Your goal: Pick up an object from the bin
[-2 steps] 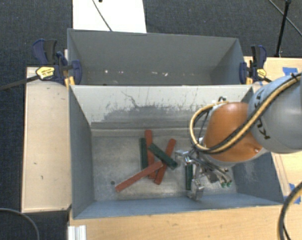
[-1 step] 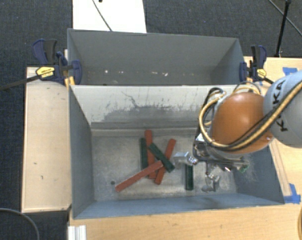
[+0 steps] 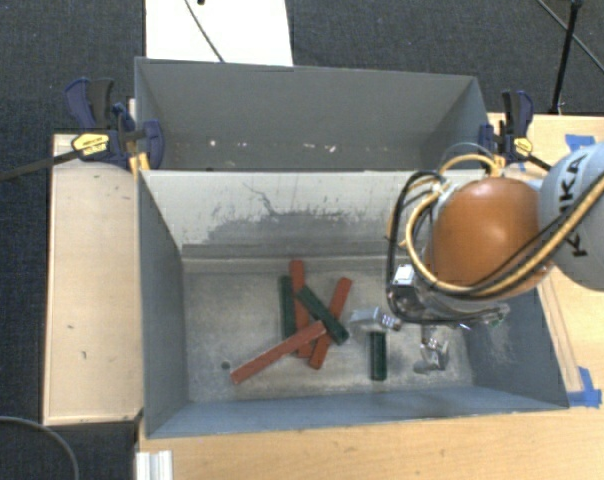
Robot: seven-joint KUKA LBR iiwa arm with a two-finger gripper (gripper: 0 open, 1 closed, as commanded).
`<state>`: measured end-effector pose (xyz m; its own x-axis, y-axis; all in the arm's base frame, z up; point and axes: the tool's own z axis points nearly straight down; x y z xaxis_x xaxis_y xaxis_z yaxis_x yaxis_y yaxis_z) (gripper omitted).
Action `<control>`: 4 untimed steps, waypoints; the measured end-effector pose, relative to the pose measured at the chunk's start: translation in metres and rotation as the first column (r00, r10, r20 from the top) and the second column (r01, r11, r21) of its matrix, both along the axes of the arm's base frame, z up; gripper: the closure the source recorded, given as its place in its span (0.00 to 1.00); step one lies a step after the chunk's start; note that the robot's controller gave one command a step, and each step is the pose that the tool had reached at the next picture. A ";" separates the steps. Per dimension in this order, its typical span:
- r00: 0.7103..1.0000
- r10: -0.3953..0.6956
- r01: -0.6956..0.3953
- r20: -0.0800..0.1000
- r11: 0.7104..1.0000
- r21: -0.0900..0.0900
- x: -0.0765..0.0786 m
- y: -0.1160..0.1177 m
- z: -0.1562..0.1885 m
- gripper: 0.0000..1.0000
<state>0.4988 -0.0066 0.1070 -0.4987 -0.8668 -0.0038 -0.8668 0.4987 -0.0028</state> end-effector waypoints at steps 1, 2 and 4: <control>0.976 0.218 -0.218 -0.006 0.976 0.000 -0.003 0.019 -0.038 0.00; 0.977 0.215 -0.215 -0.006 0.977 0.000 -0.003 0.020 -0.038 0.00; 0.978 0.209 -0.209 0.005 0.978 -0.003 -0.001 0.020 0.087 1.00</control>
Offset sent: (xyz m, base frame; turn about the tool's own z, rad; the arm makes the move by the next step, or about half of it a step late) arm -0.0022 0.0181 -0.0370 -0.2209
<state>0.4982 0.0131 0.1937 -0.3064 -0.9519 -0.0041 -0.9519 0.3064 -0.0089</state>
